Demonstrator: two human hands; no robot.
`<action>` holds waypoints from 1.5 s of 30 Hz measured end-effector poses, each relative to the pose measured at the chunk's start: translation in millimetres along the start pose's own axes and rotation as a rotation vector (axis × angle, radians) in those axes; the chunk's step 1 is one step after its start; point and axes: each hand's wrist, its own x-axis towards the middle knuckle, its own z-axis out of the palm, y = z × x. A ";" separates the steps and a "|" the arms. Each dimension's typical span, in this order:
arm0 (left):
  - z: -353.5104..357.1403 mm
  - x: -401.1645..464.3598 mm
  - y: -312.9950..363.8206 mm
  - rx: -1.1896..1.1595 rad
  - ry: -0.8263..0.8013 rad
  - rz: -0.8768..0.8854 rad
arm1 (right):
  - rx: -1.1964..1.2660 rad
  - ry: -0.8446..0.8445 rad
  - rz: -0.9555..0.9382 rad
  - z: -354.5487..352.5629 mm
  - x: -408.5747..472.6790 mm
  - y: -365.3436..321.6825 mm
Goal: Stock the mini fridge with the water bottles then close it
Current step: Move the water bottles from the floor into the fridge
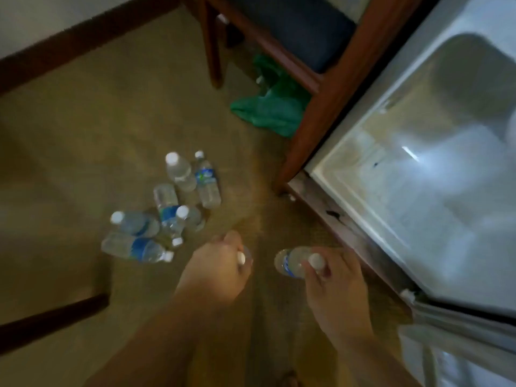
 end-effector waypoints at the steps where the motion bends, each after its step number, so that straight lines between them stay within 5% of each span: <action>1: 4.4 7.8 8.1 0.009 0.010 0.038 | -0.002 0.087 0.000 -8.3 5.0 5.3; 6: 13.2 49.6 50.0 0.067 -0.013 0.320 | 0.080 0.344 0.120 -55.0 36.6 38.4; 13: 16.5 103.2 110.3 0.203 0.090 0.700 | 0.020 0.690 0.025 -83.3 72.1 103.9; 23: 10.5 112.6 181.0 0.188 0.351 0.751 | 0.066 0.961 0.271 -101.6 125.5 161.6; 31: -6.6 95.7 188.8 0.284 0.435 0.815 | 0.284 1.033 0.479 -124.7 171.0 181.6; 37: -13.9 98.3 169.6 0.313 0.486 0.859 | 0.124 1.071 0.527 -136.1 197.8 197.8; 45: -14.7 99.0 152.5 0.299 0.470 0.885 | 0.278 0.973 0.681 -127.1 208.2 208.4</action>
